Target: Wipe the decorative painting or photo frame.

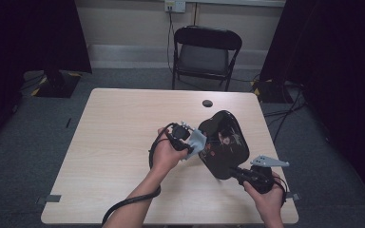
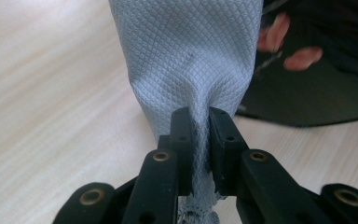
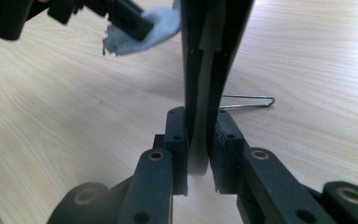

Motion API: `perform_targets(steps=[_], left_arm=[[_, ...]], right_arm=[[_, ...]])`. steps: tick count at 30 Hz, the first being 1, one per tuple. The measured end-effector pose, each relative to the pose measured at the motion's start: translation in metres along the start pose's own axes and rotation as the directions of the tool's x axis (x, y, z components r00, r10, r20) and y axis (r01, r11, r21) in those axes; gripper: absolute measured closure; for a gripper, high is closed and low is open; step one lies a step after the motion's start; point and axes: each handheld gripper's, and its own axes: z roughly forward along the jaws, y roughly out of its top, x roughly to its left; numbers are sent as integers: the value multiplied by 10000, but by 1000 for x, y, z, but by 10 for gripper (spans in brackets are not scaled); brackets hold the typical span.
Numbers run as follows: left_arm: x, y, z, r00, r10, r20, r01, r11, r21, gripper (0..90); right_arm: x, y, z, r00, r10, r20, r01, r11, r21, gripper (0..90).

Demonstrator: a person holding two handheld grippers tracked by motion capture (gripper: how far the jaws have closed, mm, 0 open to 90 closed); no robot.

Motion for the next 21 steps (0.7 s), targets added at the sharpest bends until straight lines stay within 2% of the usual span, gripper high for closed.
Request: perform_targets(steps=[6, 9, 11, 15, 18, 21], left_arm=[[2, -14, 13, 10000, -9, 51, 6, 9974, 727, 814], [1, -18, 17, 9998, -14, 183, -7, 9933, 1153, 813], [1, -19, 16, 9998, -45, 204, 21, 9931, 1173, 813], [1, -16, 2, 9998, 55, 185, -76, 9932, 1161, 814], [2, -8, -17, 9998, 59, 202, -77, 9960, 886, 814], [2, 5, -40, 9997, 235, 84, -240, 9977, 633, 814]], right_arm=[[0, 0, 0, 10000, -11, -13, 11, 10000, 13, 791], [0, 0, 0, 10000, -30, -24, 30, 10000, 8, 790], [-1, 0, 0, 10000, -22, -29, 22, 10000, 6, 790], [-1, 0, 0, 10000, -20, -46, 20, 10000, 4, 790], [-1, 0, 0, 10000, -21, -38, 21, 10000, 14, 790], [-1, 0, 0, 10000, -24, -28, 24, 10000, 23, 790]])
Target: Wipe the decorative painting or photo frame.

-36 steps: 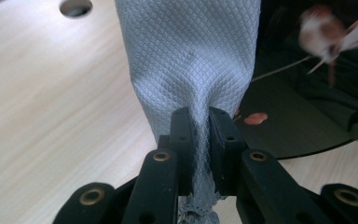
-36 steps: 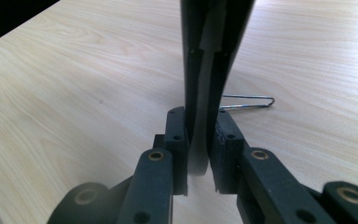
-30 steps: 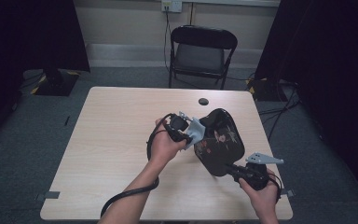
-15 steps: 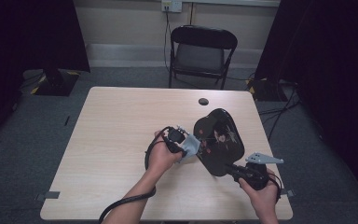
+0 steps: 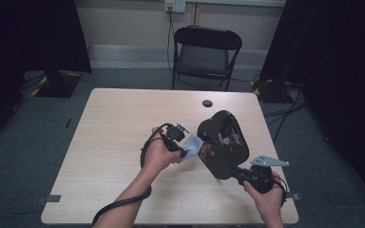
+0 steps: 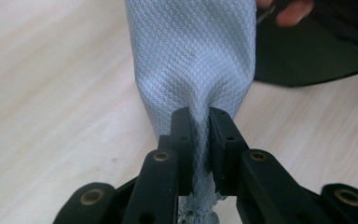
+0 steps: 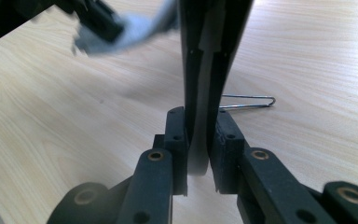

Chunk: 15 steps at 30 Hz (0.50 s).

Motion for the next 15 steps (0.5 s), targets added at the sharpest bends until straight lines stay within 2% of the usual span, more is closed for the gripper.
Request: perform_targets(steps=[7, 9, 13, 15], left_arm=[[-7, 27, -43, 9997, 216, -65, -221, 9959, -880, 814], [-12, 34, -51, 9990, 430, -122, -441, 9927, -1119, 813], [-22, 46, -60, 9970, 755, -162, -771, 9838, -1616, 813], [-25, 49, -57, 9960, 875, -176, -892, 9835, -1577, 812]], right_arm=[[0, 0, 0, 10000, -16, 1, 16, 10000, 9, 790], [0, 0, 0, 10000, -8, 4, 8, 10000, 11, 791], [1, 0, 1, 10000, 3, 38, -3, 10000, -8, 791], [1, 0, 1, 10000, 4, 27, -4, 10000, -6, 791]])
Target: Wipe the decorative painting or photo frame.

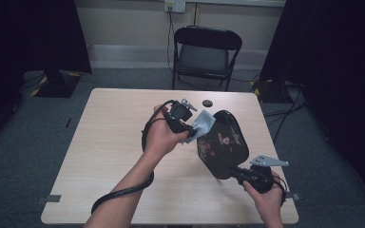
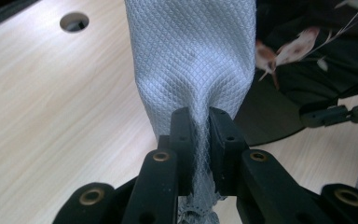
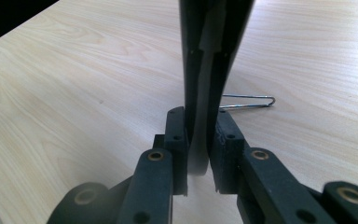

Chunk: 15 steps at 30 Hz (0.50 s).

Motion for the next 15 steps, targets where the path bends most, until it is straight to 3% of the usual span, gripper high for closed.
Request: perform_targets(steps=[6, 15], left_arm=[[-6, -9, 27, 9993, 159, 335, -170, 9993, 326, 813], [-5, -32, 61, 9985, -125, 540, 73, 9954, 954, 813]], right_arm=[[0, 0, 0, 10000, 0, 2, 0, 10000, 5, 791], [0, 0, 0, 10000, -39, -9, 39, 10000, 15, 790]])
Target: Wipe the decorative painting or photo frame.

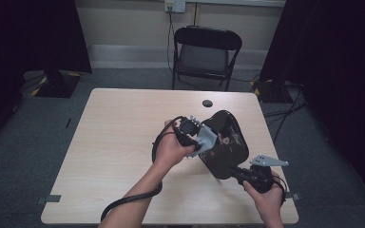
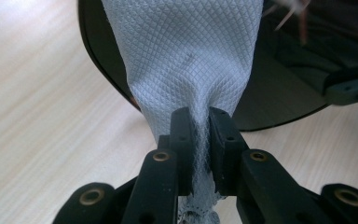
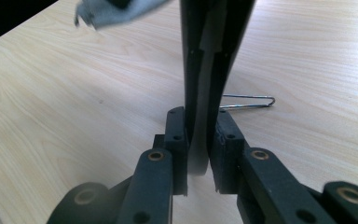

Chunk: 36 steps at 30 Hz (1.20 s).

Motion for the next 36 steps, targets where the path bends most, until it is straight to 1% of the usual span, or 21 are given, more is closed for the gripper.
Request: perform_targets(steps=[5, 13, 15, 16, 18, 24, 26, 28, 30, 33, 36], left_arm=[[3, -12, 16, 9996, -288, 78, 286, 9992, 265, 813], [3, -30, 39, 9984, -530, 173, 516, 9959, 747, 812], [3, -34, 43, 9979, -618, 172, 601, 9945, 862, 813], [3, -36, 45, 9983, -558, 160, 540, 9938, 970, 812], [3, -39, 48, 9978, -654, 64, 643, 9916, 1125, 812], [4, -48, 53, 9980, -628, -52, 629, 9859, 1548, 812], [5, -48, 50, 9972, -752, 8, 743, 9862, 1481, 813], [6, -46, 44, 9967, -815, -4, 808, 9880, 1318, 812], [8, -41, 34, 9965, -841, -14, 837, 9899, 1146, 813], [10, -32, 15, 9959, -909, -18, 908, 9931, 739, 812], [11, -21, -3, 9975, -683, -192, 691, 9965, 471, 812]], right_arm=[[0, 0, 0, 10000, 3, 1, -3, 10000, 1, 791], [0, 0, 0, 10000, -2, 1, 2, 10000, 7, 791], [0, 0, 0, 10000, -3, 12, 3, 10000, 7, 791], [0, 0, 0, 10000, -15, 12, 15, 10000, -3, 790], [0, 0, 0, 10000, -18, 13, 18, 10000, -7, 790], [0, 0, 0, 10000, 16, 6, -16, 10000, -6, 790], [0, 0, 1, 10000, 10, 10, -10, 10000, -8, 790], [0, 0, 1, 10000, 19, 9, -18, 10000, -13, 790], [0, 0, 1, 10000, 14, 11, -14, 10000, -18, 790], [0, 0, 1, 10000, 29, 10, -29, 10000, -16, 790], [0, 0, 1, 10000, 35, 19, -35, 10000, -10, 790]])
